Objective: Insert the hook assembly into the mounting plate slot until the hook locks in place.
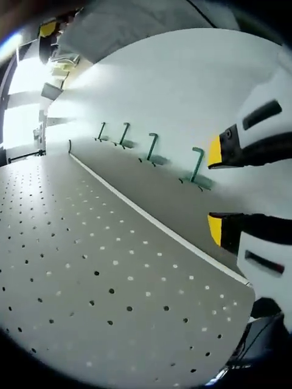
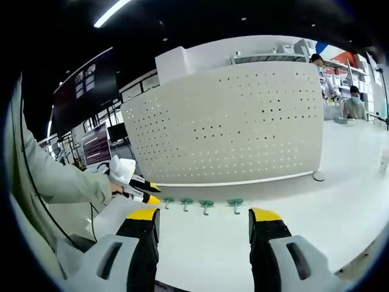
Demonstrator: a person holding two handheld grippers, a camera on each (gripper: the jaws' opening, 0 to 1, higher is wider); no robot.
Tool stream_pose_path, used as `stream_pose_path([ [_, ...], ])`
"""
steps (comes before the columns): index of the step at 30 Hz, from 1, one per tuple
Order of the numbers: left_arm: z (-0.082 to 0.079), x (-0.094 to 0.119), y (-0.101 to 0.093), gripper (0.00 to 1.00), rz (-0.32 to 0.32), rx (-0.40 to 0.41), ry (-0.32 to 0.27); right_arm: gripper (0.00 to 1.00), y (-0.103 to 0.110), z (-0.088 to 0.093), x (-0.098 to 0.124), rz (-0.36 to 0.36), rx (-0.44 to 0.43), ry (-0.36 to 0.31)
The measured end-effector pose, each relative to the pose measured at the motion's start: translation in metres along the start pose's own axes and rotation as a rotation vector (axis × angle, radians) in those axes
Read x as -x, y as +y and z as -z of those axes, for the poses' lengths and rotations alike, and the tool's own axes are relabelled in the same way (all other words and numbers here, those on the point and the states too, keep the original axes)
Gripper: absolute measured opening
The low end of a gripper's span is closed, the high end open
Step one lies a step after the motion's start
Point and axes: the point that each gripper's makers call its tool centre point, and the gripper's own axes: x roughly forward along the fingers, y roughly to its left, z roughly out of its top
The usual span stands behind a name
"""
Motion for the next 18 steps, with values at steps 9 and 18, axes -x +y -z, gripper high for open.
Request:
stream_pose_path([
  [9, -0.004, -0.01, -0.002, 0.28, 0.044, -0.022, -0.001, 0.57, 0.002, 0.001, -0.002, -0.003, 0.005, 0.012],
  [18, -0.004, -0.017, -0.004, 0.24, 0.068, -0.034, 0.003, 0.57, 0.005, 0.006, -0.005, -0.007, -0.001, 0.024],
])
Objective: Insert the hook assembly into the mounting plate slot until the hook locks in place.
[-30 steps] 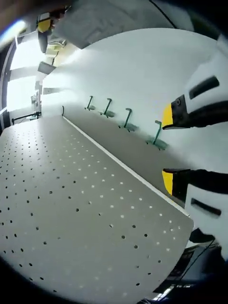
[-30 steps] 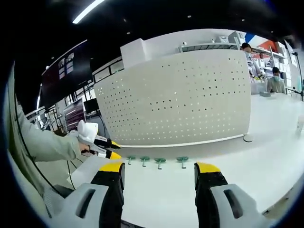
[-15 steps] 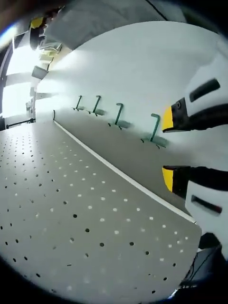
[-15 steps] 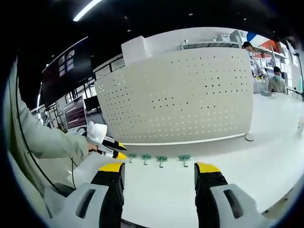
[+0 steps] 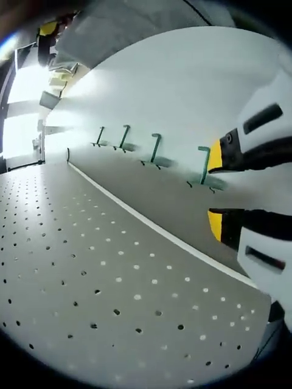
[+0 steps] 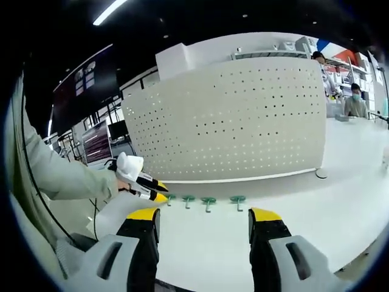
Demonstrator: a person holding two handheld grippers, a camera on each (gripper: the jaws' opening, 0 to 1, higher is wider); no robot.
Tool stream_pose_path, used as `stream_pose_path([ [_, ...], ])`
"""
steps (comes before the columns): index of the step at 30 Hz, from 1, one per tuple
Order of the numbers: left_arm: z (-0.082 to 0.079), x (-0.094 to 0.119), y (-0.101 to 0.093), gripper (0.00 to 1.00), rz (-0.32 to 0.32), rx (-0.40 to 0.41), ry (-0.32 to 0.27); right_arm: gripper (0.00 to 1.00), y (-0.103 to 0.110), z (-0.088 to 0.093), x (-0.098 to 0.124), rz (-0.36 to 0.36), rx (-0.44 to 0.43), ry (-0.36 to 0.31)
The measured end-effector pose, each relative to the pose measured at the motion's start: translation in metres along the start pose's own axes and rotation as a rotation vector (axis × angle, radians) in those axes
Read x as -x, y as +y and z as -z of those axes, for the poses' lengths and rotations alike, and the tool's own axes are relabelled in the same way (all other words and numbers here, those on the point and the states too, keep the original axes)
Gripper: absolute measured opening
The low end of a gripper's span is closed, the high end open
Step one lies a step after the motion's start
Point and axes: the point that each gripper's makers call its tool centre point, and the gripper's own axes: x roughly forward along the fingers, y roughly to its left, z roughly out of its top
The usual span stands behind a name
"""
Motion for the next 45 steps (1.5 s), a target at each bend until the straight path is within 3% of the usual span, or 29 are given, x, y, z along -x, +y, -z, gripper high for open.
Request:
stream_pose_path([
  [23, -0.002, -0.008, -0.004, 0.05, 0.031, -0.014, 0.002, 0.57, -0.003, 0.001, 0.001, 0.013, -0.006, 0.002],
  [32, -0.001, -0.008, 0.0, 0.03, -0.016, 0.001, 0.013, 0.56, -0.001, -0.002, 0.002, 0.013, -0.005, -0.005],
  [45, -0.039, 0.02, 0.009, 0.03, -0.134, 0.054, -0.121, 0.55, 0.003, -0.012, 0.007, 0.003, 0.009, -0.043],
])
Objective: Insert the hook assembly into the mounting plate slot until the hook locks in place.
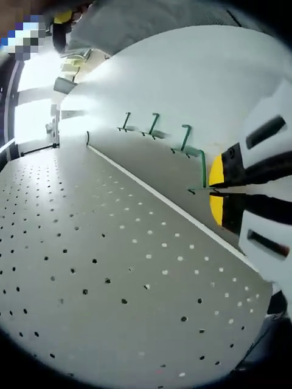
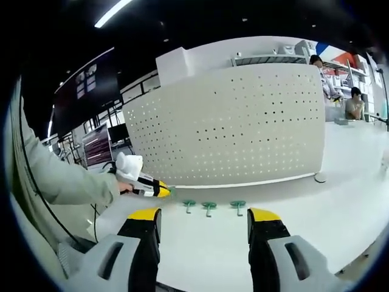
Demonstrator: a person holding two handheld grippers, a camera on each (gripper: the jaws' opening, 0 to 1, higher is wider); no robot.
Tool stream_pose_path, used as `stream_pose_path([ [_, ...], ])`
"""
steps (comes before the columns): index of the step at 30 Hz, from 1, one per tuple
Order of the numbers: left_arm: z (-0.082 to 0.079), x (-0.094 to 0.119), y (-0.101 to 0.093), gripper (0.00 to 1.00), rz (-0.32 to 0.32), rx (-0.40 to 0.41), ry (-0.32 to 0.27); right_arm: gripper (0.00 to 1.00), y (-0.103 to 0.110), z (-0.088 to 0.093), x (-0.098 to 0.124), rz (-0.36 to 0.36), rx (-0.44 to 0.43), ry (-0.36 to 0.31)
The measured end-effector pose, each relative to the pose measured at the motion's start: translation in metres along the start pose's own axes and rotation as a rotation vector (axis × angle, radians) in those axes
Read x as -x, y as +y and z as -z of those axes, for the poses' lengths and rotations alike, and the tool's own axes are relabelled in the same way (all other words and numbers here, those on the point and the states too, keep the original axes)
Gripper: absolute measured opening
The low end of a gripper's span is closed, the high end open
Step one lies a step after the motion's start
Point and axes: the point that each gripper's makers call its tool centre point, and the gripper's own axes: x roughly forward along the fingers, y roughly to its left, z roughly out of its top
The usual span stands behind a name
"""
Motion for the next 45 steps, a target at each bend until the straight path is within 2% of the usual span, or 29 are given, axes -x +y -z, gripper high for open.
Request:
stream_pose_path([
  [4, -0.015, 0.012, -0.003, 0.03, -0.023, 0.004, -0.041, 0.53, 0.001, -0.006, 0.001, -0.006, 0.005, -0.018],
  [12, -0.031, 0.033, -0.013, 0.03, -0.049, -0.011, -0.079, 0.51, 0.004, -0.018, 0.003, -0.024, 0.019, -0.048],
  [19, -0.062, 0.048, -0.027, 0.03, -0.076, 0.094, -0.179, 0.47, 0.009, -0.024, 0.005, -0.055, 0.01, -0.068],
  [26, -0.093, 0.058, -0.059, 0.03, -0.035, 0.102, -0.272, 0.4, 0.013, -0.031, 0.007, -0.077, 0.025, -0.092],
  [34, -0.127, 0.081, -0.083, 0.03, -0.01, 0.145, -0.382, 0.35, 0.018, -0.033, 0.006, -0.107, 0.022, -0.096],
  [40, -0.14, 0.096, -0.091, 0.03, -0.009, 0.167, -0.436, 0.25, 0.028, -0.035, 0.005, -0.155, 0.011, -0.103],
  [45, -0.152, 0.104, -0.099, 0.03, -0.003, 0.178, -0.482, 0.24, 0.034, -0.039, 0.004, -0.169, 0.015, -0.109],
])
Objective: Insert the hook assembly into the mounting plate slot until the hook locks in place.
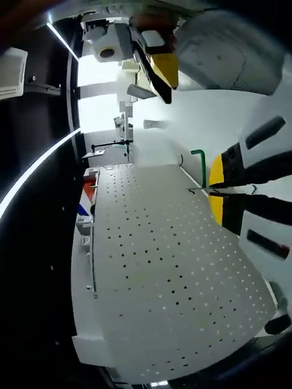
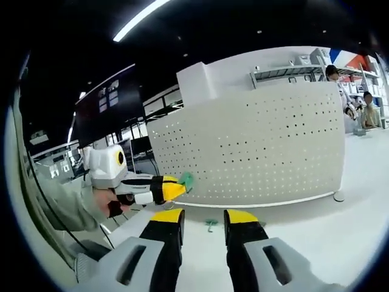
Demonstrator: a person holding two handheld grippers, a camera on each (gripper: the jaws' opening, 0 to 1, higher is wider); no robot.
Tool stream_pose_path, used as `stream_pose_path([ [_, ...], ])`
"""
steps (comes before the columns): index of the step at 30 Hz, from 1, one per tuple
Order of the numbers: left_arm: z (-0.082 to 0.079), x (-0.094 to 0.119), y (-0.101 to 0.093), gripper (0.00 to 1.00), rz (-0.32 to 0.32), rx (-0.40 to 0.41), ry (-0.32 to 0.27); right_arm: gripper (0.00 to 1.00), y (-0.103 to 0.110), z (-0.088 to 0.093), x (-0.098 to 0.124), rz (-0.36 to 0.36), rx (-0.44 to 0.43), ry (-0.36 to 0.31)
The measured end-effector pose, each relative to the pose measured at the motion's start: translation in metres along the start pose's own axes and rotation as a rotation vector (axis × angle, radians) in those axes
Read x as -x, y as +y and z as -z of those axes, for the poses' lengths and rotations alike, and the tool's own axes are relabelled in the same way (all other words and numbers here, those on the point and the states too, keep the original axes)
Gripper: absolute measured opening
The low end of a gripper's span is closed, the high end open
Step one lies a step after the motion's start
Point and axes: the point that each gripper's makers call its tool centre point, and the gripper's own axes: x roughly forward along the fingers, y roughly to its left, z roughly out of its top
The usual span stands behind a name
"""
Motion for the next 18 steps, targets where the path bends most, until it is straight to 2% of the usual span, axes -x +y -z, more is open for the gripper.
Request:
stream_pose_path([
  [14, -0.016, 0.004, -0.027, 0.03, 0.042, 0.095, -0.073, 0.18, 0.014, -0.017, -0.011, -0.053, 0.01, -0.027],
  [18, -0.024, 0.007, -0.033, 0.03, 0.05, 0.091, -0.089, 0.15, 0.018, -0.025, -0.016, -0.077, 0.034, -0.037],
])
